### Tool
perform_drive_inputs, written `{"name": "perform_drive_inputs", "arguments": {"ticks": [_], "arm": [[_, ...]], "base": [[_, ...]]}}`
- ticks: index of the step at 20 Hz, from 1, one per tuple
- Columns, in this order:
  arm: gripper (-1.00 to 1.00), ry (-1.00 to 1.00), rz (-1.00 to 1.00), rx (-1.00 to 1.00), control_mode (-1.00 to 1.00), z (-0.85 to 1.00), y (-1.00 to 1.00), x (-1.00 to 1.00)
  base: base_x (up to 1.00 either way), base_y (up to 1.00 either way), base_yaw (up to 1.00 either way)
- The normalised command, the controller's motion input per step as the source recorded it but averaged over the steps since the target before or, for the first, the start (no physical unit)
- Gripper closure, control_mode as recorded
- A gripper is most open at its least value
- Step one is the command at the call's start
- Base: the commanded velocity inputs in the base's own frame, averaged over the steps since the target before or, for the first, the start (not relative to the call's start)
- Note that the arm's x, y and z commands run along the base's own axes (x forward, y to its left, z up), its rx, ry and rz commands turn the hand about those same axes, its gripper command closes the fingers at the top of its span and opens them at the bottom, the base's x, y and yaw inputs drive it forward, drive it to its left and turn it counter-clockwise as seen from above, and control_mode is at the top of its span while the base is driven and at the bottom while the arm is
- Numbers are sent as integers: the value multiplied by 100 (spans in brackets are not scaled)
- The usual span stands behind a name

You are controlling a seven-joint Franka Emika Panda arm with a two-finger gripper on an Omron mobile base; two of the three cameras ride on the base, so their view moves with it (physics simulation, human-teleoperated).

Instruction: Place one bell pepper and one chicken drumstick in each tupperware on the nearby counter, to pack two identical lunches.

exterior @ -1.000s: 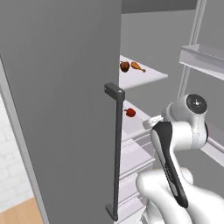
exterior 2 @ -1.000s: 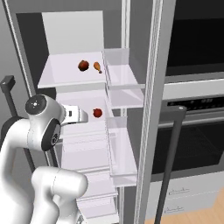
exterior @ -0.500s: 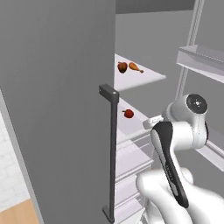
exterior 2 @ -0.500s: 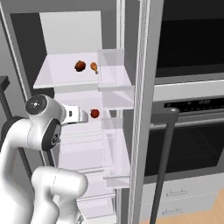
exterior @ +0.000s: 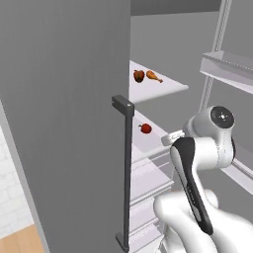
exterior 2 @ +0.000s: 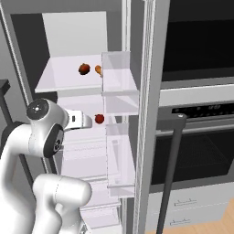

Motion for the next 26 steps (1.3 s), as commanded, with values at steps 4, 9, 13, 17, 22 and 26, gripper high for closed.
{"name": "perform_drive_inputs", "arguments": {"ticks": [4, 9, 13, 17, 22, 26], "arm": [[-100, -3, -4, 0, -100, -20, 0, 67], [-100, -3, -7, 5, -100, -37, 0, 69], [-100, 4, -9, 13, -100, -38, 0, 60], [-100, 12, -2, 14, -100, -11, 0, 59], [-100, 7, 0, 1, -100, -19, 0, 44], [-100, 0, 0, 0, -100, -35, 5, 35]], "base": [[0, 0, 0], [0, 0, 0], [0, 0, 0], [0, 0, 0], [0, 0, 0], [0, 0, 0]]}}
